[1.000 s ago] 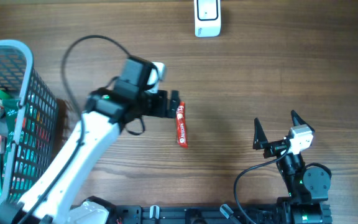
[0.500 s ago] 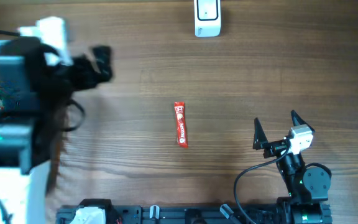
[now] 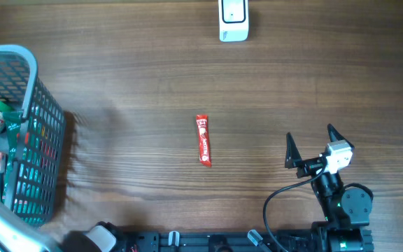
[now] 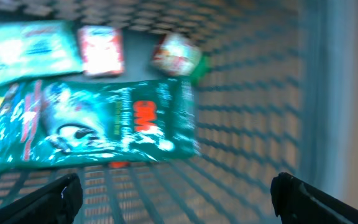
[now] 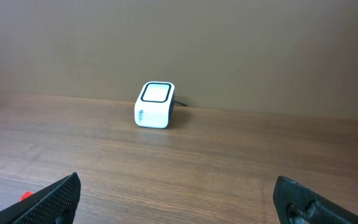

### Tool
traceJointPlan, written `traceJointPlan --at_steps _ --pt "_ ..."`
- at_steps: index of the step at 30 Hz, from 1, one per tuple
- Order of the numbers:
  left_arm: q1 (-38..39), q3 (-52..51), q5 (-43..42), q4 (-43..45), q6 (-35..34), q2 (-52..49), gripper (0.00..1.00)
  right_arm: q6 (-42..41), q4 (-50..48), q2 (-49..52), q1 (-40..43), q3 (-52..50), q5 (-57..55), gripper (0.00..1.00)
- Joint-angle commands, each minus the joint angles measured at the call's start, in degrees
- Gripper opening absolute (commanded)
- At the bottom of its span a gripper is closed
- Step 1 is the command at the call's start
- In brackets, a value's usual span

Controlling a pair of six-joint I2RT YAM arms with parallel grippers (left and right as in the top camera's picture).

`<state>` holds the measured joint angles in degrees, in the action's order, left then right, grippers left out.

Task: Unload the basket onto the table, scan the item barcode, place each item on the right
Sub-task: 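Return the left gripper into the basket and grasp the green wipes pack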

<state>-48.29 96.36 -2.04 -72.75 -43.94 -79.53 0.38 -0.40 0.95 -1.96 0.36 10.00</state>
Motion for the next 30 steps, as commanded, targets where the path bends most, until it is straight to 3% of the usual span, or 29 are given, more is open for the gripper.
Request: traceJointPlan --at_steps 1,5,8,14,19,25,30 --pt "-4.28 -4.63 -0.13 0.55 -10.10 -4.70 1.00 0.98 -0.17 -0.31 -0.24 -0.07 -1.03 1.00" --pt "-7.28 -11.37 6.82 3.98 -16.94 -6.75 1.00 0.98 -0.17 -0.31 -0.24 -0.07 -1.03 1.00" --pt "-8.90 -16.94 11.43 7.82 -18.05 -6.75 1.00 0.98 -0.17 -0.31 -0.24 -0.07 -1.03 1.00" --pt "-11.93 -30.45 12.02 22.75 -18.58 -7.19 1.00 0.98 -0.17 -0.31 -0.24 -0.07 -1.03 1.00" --pt "-14.10 -39.19 14.71 32.57 -25.81 -9.35 1.00 0.98 -0.17 -0.31 -0.24 -0.07 -1.03 1.00" --pt "-14.32 -43.04 18.86 41.75 -25.81 -12.90 1.00 0.98 -0.17 -0.31 -0.24 -0.07 -1.03 1.00" --pt "-14.32 -43.06 19.41 42.77 -30.23 -18.82 1.00 0.98 -0.17 -0.31 -0.24 -0.07 -1.03 1.00"
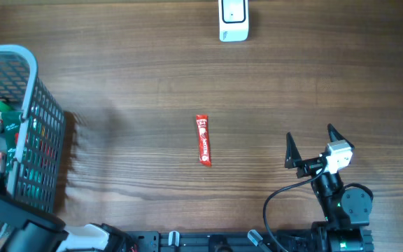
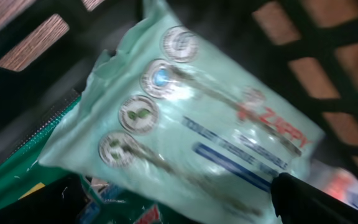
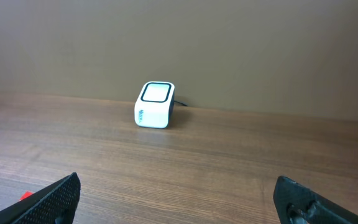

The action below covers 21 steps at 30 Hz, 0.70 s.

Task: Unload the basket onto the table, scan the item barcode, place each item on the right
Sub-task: 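Return the left gripper into the basket and grasp the green wipes pack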

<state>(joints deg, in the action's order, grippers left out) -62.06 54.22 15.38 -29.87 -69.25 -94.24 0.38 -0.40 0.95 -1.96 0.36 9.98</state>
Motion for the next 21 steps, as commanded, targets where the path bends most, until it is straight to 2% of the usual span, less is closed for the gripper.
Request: traceJointPlan --at_steps 1,3,4,5,6,11,13,16,19,21 --pt "-0.55 -0.96 2.54 -0.02 -5.22 -5.14 1.00 0.98 -0.17 -0.31 -0.24 -0.07 -1.01 1.00" --pt "-0.59 -0.96 4.07 0.11 -4.79 -7.58 0.71 0.98 -0.17 -0.31 -0.24 -0.07 -1.01 1.00" --pt "-0.57 -0.96 5.01 -0.15 -4.46 -8.00 0.52 0.98 -0.17 -0.31 -0.24 -0.07 -1.01 1.00" --pt "-0.59 -0.96 6.47 -0.28 -4.44 -7.82 0.16 0.98 -0.17 -0.31 -0.24 -0.07 -1.01 1.00" --pt "-0.59 -0.96 7.21 -0.28 -4.31 -7.56 0.04 0.96 -0.17 -0.31 -0.24 -0.07 -1.01 1.00" --pt "-0.57 -0.11 6.97 0.13 4.20 -2.58 0.04 0.98 -0.17 -0.31 -0.24 -0.07 -1.01 1.00" --pt "-0.57 0.59 4.50 -0.57 6.08 1.27 0.04 0.98 -0.17 -0.31 -0.24 -0.07 -1.01 1.00" --pt "-0.57 0.72 -5.03 -0.70 8.11 8.90 0.04 0.98 -0.17 -0.31 -0.24 -0.07 -1.01 1.00" --pt "-0.46 0.72 -18.99 -0.28 11.72 18.58 0.04 0.98 -0.17 -0.31 -0.24 -0.07 -1.01 1.00" --pt "-0.42 0.72 -24.52 -0.24 11.89 24.04 0.04 0.98 -0.17 -0.31 -0.24 -0.07 -1.01 1.00"
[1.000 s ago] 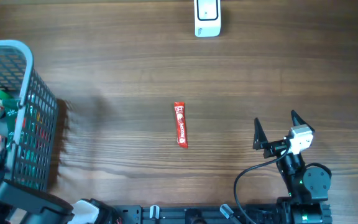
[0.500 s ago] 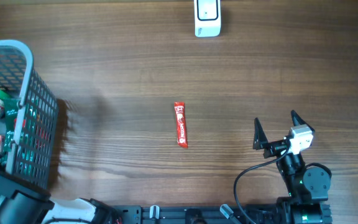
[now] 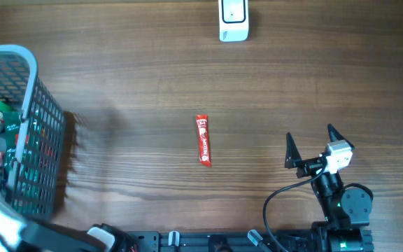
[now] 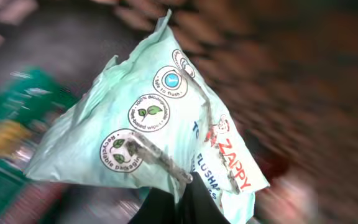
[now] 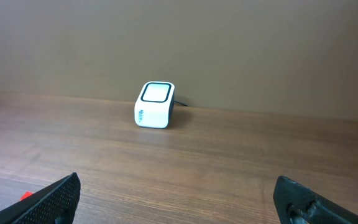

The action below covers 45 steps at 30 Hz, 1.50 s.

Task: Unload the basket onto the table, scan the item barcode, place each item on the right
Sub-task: 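Return the left gripper into the basket and grasp the green wipes pack, then lift the wipes pack and carry it beside the sachet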

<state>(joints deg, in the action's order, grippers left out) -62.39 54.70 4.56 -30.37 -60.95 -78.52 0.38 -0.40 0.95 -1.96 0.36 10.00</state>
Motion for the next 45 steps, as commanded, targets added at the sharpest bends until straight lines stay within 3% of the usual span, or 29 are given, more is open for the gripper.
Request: traceJointPlan --at_steps 1,6,10,15,20,25,28,31,35,45 --pt "-0.09 0.24 -16.39 0.28 3.69 11.21 0.04 0.98 -0.17 -0.31 -0.24 -0.07 -1.03 1.00" --pt "0.09 0.24 -37.35 6.23 8.17 22.60 0.04 0.96 -0.17 -0.31 -0.24 -0.07 -1.03 1.00" --pt "5.33 0.24 -54.18 14.36 8.28 23.61 0.04 0.96 -0.17 -0.31 -0.24 -0.07 -1.03 1.00" --pt "15.80 0.24 -62.36 28.24 8.28 24.13 0.04 0.98 -0.17 -0.31 -0.24 -0.07 -1.03 1.00" --pt "26.14 0.24 -63.30 36.22 9.84 26.14 0.04 0.98 -0.17 -0.31 -0.24 -0.07 -1.03 1.00" --pt "41.29 0.24 -63.25 29.97 23.30 27.63 0.04 0.98 -0.17 -0.31 -0.24 -0.07 -1.03 1.00" --pt "49.00 0.24 -59.91 20.00 32.17 26.99 0.04 0.98 -0.17 -0.31 -0.24 -0.07 -1.03 1.00" --pt "57.37 0.24 -47.12 7.39 39.17 25.22 0.04 0.98 -0.17 -0.31 -0.24 -0.07 -1.03 1.00" --pt "68.00 0.24 -30.51 -3.50 41.27 21.18 0.04 0.98 -0.17 -0.31 -0.24 -0.07 -1.03 1.00" --pt "87.23 0.22 -14.84 -7.45 40.76 1.73 0.04 0.98 -0.17 -0.31 -0.24 -0.07 -1.03 1.00"
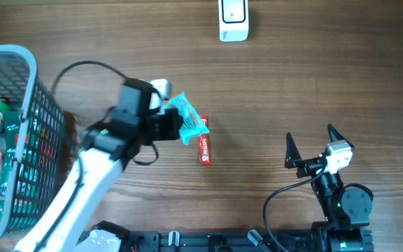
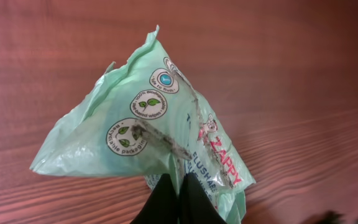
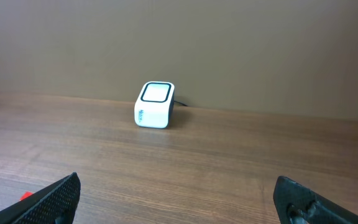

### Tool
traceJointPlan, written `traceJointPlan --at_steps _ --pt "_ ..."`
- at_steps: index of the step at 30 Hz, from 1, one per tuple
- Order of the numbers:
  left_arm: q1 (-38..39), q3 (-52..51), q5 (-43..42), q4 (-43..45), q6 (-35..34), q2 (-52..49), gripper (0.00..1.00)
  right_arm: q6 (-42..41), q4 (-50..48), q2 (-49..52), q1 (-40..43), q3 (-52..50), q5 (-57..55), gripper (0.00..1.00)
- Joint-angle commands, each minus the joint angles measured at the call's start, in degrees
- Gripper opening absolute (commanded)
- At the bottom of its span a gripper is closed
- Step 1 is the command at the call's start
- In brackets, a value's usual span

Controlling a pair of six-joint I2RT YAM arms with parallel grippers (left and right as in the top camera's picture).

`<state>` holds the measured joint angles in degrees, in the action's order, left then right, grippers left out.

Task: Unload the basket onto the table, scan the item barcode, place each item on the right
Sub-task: 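Lift the wipes pack and carry it beside the sachet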

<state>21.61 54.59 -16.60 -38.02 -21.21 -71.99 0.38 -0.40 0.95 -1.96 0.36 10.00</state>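
Observation:
My left gripper [image 1: 172, 124] is shut on a pale green wipes pouch [image 1: 187, 124], holding it above the table's middle, just over the top end of a red sachet [image 1: 204, 149]. In the left wrist view the pouch [image 2: 148, 134] fills the frame, pinched between the black fingers [image 2: 166, 199]. The white barcode scanner [image 1: 233, 19] stands at the far edge, also visible as the scanner [image 3: 155, 104] in the right wrist view. My right gripper [image 1: 310, 143] rests open at the near right with nothing in it.
A grey mesh basket [image 1: 37, 140] with several packets stands at the left edge. The red sachet lies flat on the wooden table [image 1: 292, 84] between the basket and the right arm.
My left gripper has moved with the green pouch from inside the basket to above the middle of the table, by the red sachet. The right arm has not moved.
My left gripper was open above the packets in the basket. Then it was low against the green pouch. Then it was shut on the pouch inside the basket, and now holds it over the table's middle. The right arm stayed still throughout.

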Motion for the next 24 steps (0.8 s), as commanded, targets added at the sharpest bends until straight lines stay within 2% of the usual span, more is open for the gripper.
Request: traceJointPlan --at_steps 1,4,7,9,11,12,13,14,16,17,18,19,21,22,24 --pt "3.93 0.33 7.15 0.26 0.87 -6.38 0.04 0.96 -0.17 -0.31 -0.24 -0.07 -1.03 1.00" --pt "4.96 0.33 11.04 0.20 -2.25 -10.45 0.04 0.98 -0.17 -0.31 -0.24 -0.04 -1.03 1.00" --pt "4.92 0.15 19.45 -0.59 -13.09 -15.15 0.04 0.98 -0.17 -0.31 -0.24 -0.07 -1.03 1.00" --pt "4.92 -0.02 19.67 -0.70 -12.70 -16.65 0.04 0.96 -0.17 -0.31 -0.24 -0.07 -1.03 1.00" --pt "4.94 -0.04 19.47 -2.38 -8.94 -17.38 0.05 0.98 -0.17 -0.31 -0.24 -0.07 -1.03 1.00" --pt "4.92 -0.04 19.47 -3.50 -7.87 -17.40 0.09 0.96 -0.17 -0.31 -0.24 -0.07 -1.03 1.00" --pt "4.92 -0.04 19.50 -4.26 -7.45 -17.40 0.13 0.98 -0.17 -0.31 -0.24 -0.07 -1.03 1.00" --pt "4.92 -0.04 19.47 -5.33 -7.48 -17.38 0.24 0.96 -0.17 -0.31 -0.24 -0.07 -1.03 1.00" --pt "4.92 -0.04 19.80 -6.60 -7.48 -17.38 0.50 0.98 -0.17 -0.31 -0.24 -0.07 -1.03 1.00" --pt "4.92 -0.04 20.61 -6.60 -7.48 -17.35 0.67 0.98 -0.17 -0.31 -0.24 -0.07 -1.03 1.00" --pt "4.90 0.02 21.38 -6.51 -7.48 -17.18 0.77 0.98 -0.17 -0.31 -0.24 -0.07 -1.03 1.00" --pt "4.87 0.13 21.97 -6.40 -7.50 -16.92 0.84 0.96 -0.17 -0.31 -0.24 -0.07 -1.03 0.99" --pt "4.87 0.66 22.14 -6.40 -7.48 -15.91 0.90 0.98 -0.17 -0.31 -0.24 -0.07 -1.03 0.99" --pt "4.87 1.03 22.29 -6.40 -7.48 -15.15 0.97 0.98 -0.17 -0.31 -0.24 -0.07 -1.03 1.00" --pt "4.87 1.55 22.75 -6.40 -7.45 -13.79 1.00 0.96 -0.17 -0.31 -0.24 -0.07 -1.03 1.00"
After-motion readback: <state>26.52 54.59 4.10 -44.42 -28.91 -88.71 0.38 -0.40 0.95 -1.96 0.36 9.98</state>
